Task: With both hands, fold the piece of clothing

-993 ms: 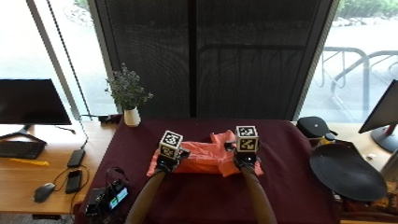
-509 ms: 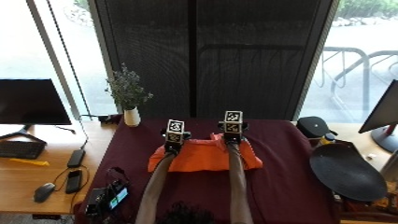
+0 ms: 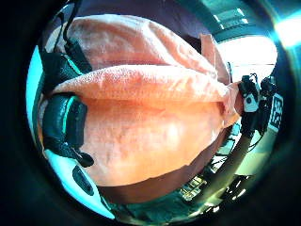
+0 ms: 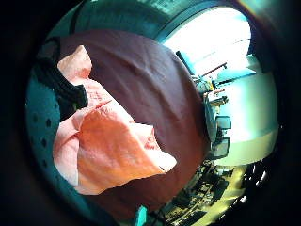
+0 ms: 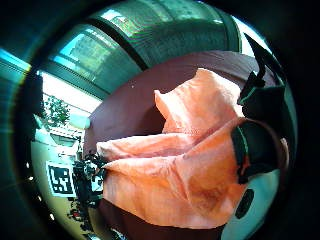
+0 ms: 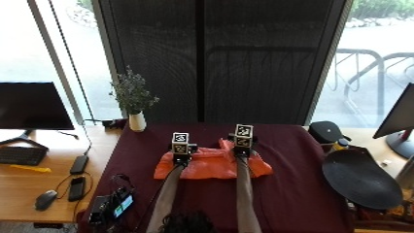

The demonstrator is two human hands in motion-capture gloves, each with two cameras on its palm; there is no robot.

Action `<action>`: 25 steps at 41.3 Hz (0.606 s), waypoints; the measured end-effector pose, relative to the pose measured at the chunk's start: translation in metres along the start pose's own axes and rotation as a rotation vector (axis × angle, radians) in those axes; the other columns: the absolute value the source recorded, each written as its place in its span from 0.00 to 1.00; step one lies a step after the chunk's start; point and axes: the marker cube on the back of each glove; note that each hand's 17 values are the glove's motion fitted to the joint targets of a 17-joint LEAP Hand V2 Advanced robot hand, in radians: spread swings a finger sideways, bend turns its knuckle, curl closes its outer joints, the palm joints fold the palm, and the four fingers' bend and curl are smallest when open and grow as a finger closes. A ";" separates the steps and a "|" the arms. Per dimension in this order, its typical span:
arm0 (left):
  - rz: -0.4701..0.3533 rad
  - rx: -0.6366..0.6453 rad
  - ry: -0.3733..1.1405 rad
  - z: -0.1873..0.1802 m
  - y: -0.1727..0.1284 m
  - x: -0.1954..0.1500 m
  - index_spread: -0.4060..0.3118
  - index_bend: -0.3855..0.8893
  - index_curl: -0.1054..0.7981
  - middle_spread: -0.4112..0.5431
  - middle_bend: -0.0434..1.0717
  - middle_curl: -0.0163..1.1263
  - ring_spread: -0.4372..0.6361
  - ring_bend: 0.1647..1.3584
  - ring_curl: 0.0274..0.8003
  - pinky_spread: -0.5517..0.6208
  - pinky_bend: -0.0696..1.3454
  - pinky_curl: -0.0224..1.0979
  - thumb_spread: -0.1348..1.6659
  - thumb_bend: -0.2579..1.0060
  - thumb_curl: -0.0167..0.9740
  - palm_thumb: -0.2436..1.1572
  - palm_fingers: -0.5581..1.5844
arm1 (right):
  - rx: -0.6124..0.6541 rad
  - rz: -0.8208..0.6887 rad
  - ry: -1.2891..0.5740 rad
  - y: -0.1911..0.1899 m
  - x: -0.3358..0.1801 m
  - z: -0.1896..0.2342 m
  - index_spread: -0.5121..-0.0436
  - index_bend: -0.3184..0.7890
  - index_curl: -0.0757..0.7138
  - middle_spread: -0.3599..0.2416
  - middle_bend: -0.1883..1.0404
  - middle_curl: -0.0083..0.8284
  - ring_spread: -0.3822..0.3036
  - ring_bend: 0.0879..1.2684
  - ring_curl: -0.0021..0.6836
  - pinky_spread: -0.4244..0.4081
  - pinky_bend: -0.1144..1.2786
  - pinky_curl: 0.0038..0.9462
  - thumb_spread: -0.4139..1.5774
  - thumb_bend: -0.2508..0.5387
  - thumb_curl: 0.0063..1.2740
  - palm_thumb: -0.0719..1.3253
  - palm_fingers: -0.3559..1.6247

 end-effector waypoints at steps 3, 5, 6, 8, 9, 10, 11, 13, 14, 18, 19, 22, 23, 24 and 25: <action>0.015 -0.003 0.002 -0.002 0.002 0.002 0.15 0.52 0.73 0.10 0.56 0.53 0.16 0.25 0.53 0.57 0.12 0.07 0.82 0.20 0.31 0.71 0.74 | 0.042 -0.015 -0.025 -0.003 -0.002 -0.006 0.55 0.43 0.61 0.33 0.53 0.65 0.27 0.43 0.72 0.35 0.32 0.41 0.80 0.32 0.28 0.87 0.78; 0.014 0.036 0.000 -0.009 0.002 0.001 0.15 0.52 0.73 0.10 0.56 0.54 0.16 0.25 0.53 0.57 0.11 0.06 0.82 0.20 0.31 0.71 0.74 | 0.072 -0.029 -0.045 -0.005 -0.002 -0.012 0.54 0.44 0.62 0.33 0.53 0.65 0.27 0.41 0.71 0.36 0.32 0.41 0.80 0.31 0.28 0.87 0.77; 0.014 0.050 0.004 -0.013 0.004 0.001 0.15 0.52 0.73 0.10 0.56 0.54 0.16 0.25 0.53 0.58 0.11 0.06 0.82 0.20 0.31 0.71 0.74 | 0.079 -0.032 -0.049 -0.004 0.000 -0.016 0.54 0.44 0.62 0.33 0.53 0.65 0.28 0.40 0.71 0.37 0.32 0.41 0.80 0.31 0.28 0.87 0.77; 0.025 0.029 0.032 -0.022 0.012 0.001 0.15 0.52 0.73 0.10 0.56 0.54 0.16 0.25 0.53 0.58 0.11 0.06 0.82 0.20 0.31 0.71 0.74 | 0.102 -0.040 -0.071 -0.001 0.006 -0.026 0.54 0.44 0.62 0.33 0.53 0.65 0.29 0.39 0.70 0.38 0.31 0.41 0.79 0.30 0.29 0.87 0.77; 0.035 0.007 0.050 -0.026 0.019 0.000 0.16 0.52 0.73 0.10 0.56 0.54 0.15 0.26 0.53 0.59 0.10 0.05 0.82 0.20 0.31 0.71 0.73 | 0.136 -0.046 -0.097 -0.002 0.009 -0.033 0.53 0.44 0.62 0.33 0.52 0.64 0.29 0.38 0.70 0.38 0.31 0.41 0.79 0.30 0.29 0.86 0.75; 0.039 -0.002 0.058 -0.031 0.025 -0.001 0.16 0.51 0.73 0.10 0.57 0.54 0.15 0.26 0.54 0.59 0.10 0.05 0.82 0.20 0.31 0.71 0.73 | 0.182 -0.051 -0.132 -0.003 0.012 -0.041 0.53 0.45 0.62 0.34 0.48 0.63 0.29 0.36 0.69 0.39 0.32 0.41 0.78 0.29 0.29 0.85 0.73; 0.034 0.010 0.054 -0.037 0.030 -0.004 0.17 0.49 0.72 0.10 0.58 0.54 0.16 0.27 0.54 0.60 0.11 0.04 0.82 0.20 0.31 0.70 0.72 | 0.230 -0.054 -0.172 -0.005 0.016 -0.048 0.53 0.44 0.62 0.34 0.47 0.63 0.29 0.36 0.69 0.40 0.32 0.41 0.78 0.29 0.29 0.85 0.72; 0.019 0.089 0.031 -0.051 0.037 -0.011 0.20 0.42 0.70 0.10 0.57 0.54 0.16 0.28 0.55 0.61 0.13 0.05 0.81 0.19 0.31 0.70 0.70 | 0.288 -0.055 -0.253 -0.003 0.026 -0.059 0.53 0.41 0.61 0.35 0.42 0.60 0.31 0.34 0.68 0.43 0.33 0.41 0.78 0.29 0.30 0.84 0.67; 0.019 0.152 0.024 -0.059 0.038 -0.013 0.21 0.42 0.69 0.12 0.54 0.54 0.17 0.29 0.56 0.62 0.14 0.05 0.80 0.19 0.31 0.70 0.67 | 0.289 -0.053 -0.286 0.000 0.032 -0.060 0.54 0.39 0.61 0.37 0.38 0.59 0.34 0.32 0.67 0.46 0.35 0.43 0.79 0.29 0.30 0.83 0.62; 0.003 0.562 -0.053 -0.100 0.033 -0.028 0.23 0.44 0.68 0.13 0.49 0.52 0.19 0.29 0.56 0.65 0.14 0.05 0.79 0.19 0.32 0.69 0.65 | 0.160 -0.008 -0.332 0.020 0.069 -0.030 0.58 0.36 0.58 0.45 0.30 0.56 0.44 0.28 0.67 0.54 0.40 0.46 0.80 0.28 0.30 0.80 0.52; -0.009 0.630 -0.072 -0.106 0.035 -0.032 0.23 0.44 0.68 0.14 0.48 0.52 0.19 0.29 0.55 0.66 0.14 0.05 0.79 0.19 0.32 0.69 0.65 | 0.127 0.013 -0.329 0.028 0.081 -0.023 0.59 0.36 0.58 0.47 0.29 0.56 0.47 0.27 0.67 0.56 0.42 0.47 0.81 0.28 0.30 0.79 0.50; -0.024 0.646 -0.080 -0.105 0.050 -0.037 0.23 0.44 0.68 0.15 0.44 0.50 0.21 0.29 0.55 0.68 0.14 0.05 0.78 0.19 0.32 0.68 0.64 | 0.076 0.080 -0.333 0.051 0.109 -0.014 0.61 0.36 0.54 0.51 0.28 0.53 0.53 0.26 0.64 0.62 0.44 0.46 0.82 0.28 0.30 0.77 0.48; -0.024 0.610 -0.078 -0.100 0.057 -0.037 0.24 0.44 0.68 0.15 0.42 0.49 0.21 0.29 0.54 0.68 0.14 0.05 0.78 0.19 0.32 0.68 0.64 | 0.068 0.101 -0.337 0.057 0.117 -0.011 0.62 0.36 0.53 0.53 0.28 0.53 0.56 0.25 0.63 0.63 0.45 0.46 0.82 0.27 0.30 0.75 0.47; -0.024 0.569 -0.079 -0.094 0.063 -0.038 0.24 0.45 0.68 0.16 0.41 0.49 0.21 0.29 0.54 0.69 0.14 0.05 0.77 0.19 0.32 0.68 0.63 | 0.066 0.123 -0.339 0.061 0.124 -0.009 0.62 0.36 0.52 0.54 0.28 0.52 0.58 0.25 0.62 0.65 0.46 0.46 0.82 0.28 0.30 0.74 0.47; -0.026 0.532 -0.078 -0.088 0.069 -0.039 0.24 0.45 0.68 0.16 0.41 0.48 0.22 0.29 0.54 0.69 0.14 0.05 0.77 0.19 0.32 0.67 0.63 | 0.075 0.149 -0.331 0.064 0.133 -0.006 0.62 0.36 0.51 0.55 0.29 0.52 0.59 0.25 0.61 0.66 0.46 0.45 0.82 0.28 0.30 0.74 0.47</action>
